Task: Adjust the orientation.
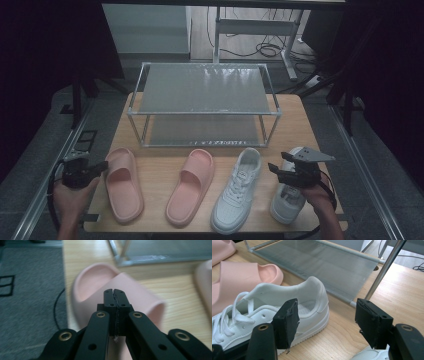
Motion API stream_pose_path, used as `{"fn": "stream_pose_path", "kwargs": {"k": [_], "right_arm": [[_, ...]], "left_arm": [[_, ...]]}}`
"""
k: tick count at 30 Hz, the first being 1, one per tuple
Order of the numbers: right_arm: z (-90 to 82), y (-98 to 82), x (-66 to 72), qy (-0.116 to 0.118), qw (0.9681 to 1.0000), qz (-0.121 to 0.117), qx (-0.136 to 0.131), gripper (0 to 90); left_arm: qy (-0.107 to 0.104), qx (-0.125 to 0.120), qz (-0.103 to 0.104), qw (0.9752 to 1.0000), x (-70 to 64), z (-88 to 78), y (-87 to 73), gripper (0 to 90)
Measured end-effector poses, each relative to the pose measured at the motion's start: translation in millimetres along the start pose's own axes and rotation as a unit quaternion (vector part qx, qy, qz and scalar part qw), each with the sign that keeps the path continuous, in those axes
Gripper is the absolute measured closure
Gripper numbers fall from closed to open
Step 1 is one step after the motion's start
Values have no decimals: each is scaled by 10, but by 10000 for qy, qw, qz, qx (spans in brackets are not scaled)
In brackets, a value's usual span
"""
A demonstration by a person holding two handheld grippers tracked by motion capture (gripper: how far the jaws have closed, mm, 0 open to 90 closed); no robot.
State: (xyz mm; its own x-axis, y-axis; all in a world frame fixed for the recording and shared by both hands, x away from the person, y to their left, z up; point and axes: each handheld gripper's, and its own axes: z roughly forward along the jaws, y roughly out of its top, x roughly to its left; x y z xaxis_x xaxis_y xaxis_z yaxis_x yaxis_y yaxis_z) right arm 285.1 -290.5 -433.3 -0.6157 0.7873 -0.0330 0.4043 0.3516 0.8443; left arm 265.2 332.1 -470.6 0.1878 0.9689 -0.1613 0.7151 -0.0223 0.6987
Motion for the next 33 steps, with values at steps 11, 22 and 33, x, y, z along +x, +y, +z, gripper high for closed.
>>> {"fn": "stream_pose_path", "kwargs": {"k": [11,22,33], "right_arm": [[19,-5,5,5,10000,-12,30,356],[17,-8,-4,-3,10000,-7,31,356],[33,-8,8,6,10000,-21,51,356]], "left_arm": [[145,244,-306,9991,251,142,-164,900],[105,405,-420,9982,344,304,-170,900],[78,402,-322,9986,277,353,-138,900]]}}
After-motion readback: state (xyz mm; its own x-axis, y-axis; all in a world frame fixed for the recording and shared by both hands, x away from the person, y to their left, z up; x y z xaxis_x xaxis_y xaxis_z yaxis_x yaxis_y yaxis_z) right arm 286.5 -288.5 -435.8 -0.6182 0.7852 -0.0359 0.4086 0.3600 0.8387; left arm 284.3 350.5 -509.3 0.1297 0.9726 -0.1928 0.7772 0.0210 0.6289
